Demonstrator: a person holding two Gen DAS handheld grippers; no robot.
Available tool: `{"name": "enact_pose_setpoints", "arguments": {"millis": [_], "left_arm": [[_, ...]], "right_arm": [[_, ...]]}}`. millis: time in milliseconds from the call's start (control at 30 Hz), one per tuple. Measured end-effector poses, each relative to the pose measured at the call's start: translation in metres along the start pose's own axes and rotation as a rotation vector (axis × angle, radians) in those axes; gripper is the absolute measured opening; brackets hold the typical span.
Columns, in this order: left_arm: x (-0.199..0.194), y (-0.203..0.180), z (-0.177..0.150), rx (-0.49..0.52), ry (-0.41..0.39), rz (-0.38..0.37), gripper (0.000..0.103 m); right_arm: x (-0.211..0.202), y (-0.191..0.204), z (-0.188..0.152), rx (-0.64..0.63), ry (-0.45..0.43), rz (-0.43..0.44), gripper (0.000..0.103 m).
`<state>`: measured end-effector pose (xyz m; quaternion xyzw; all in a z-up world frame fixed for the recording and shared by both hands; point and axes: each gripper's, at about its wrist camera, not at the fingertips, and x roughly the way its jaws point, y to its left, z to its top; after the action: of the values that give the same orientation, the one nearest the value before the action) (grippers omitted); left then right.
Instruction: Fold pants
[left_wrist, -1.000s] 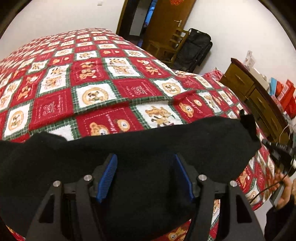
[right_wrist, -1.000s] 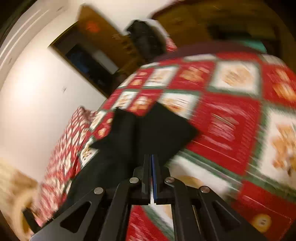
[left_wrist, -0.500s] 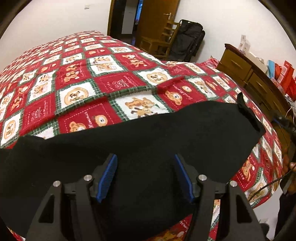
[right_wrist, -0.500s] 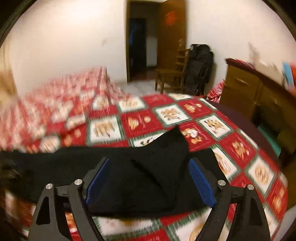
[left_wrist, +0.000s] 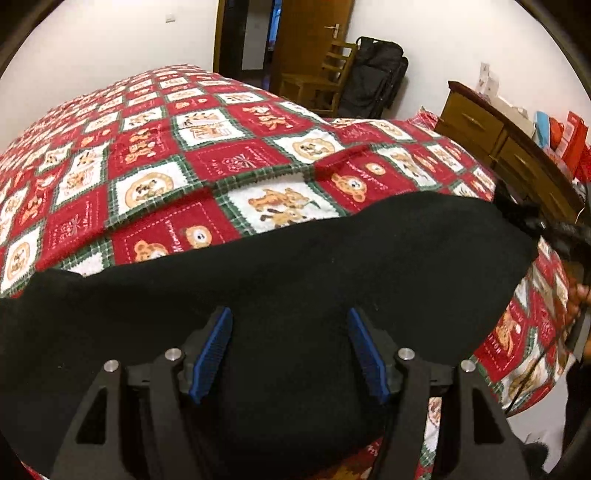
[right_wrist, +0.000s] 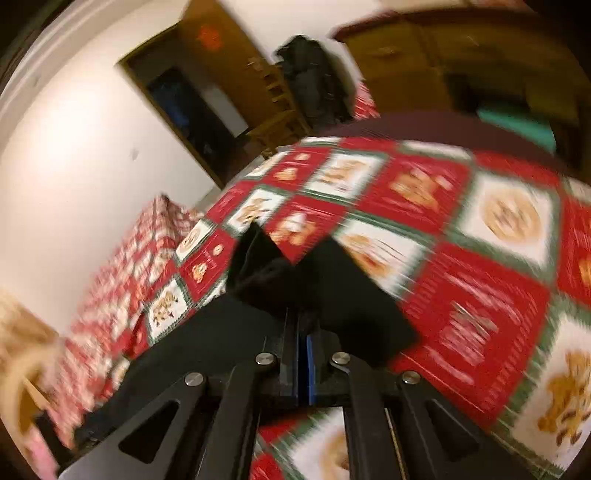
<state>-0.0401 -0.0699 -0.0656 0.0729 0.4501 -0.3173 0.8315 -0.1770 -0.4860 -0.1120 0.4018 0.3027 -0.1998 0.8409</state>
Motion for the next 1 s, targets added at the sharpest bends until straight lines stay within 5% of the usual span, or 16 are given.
{"name": "enact_pose_setpoints", "arguments": {"millis": [267,367,433,500,600,733,867,1000], "left_arm": [[-0.001,0.002,0.002,-0.018,0.000,-0.017,0.068],[-0.004,0.004,0.001,-0.017,-0.002,-0.015,0.068],[-0.009,0.008,0.002,-0.020,-0.007,-0.011,0.068],[-0.017,0.013,0.002,-0.026,-0.021,-0.016,0.068],[-0.025,0.024,0.002,-0.048,-0.037,-0.004,0.068],[-0.019,0.024,-0.001,-0.043,-0.022,0.011,0.068],[-0.017,0.020,-0.011,-0.032,-0.008,0.002,0.068],[-0.017,0.026,-0.020,-0.014,-0.003,0.028,0.068]], "right_arm": [[-0.003,-0.025,0.004,0.138,0.026,-0.009,0.008],[-0.030,-0.009,0.013,0.045,-0.107,-0.147,0.022],[-0.046,0.004,0.018,-0.033,-0.186,-0.236,0.046],[-0.052,0.024,0.022,-0.162,-0.241,-0.256,0.059],[-0.034,0.066,0.021,-0.383,-0.165,-0.185,0.059],[0.019,0.114,0.000,-0.595,0.020,-0.166,0.035],[0.072,0.107,-0.002,-0.514,0.147,-0.235,0.035],[0.080,0.100,0.018,-0.429,0.048,-0.330,0.035]]}}
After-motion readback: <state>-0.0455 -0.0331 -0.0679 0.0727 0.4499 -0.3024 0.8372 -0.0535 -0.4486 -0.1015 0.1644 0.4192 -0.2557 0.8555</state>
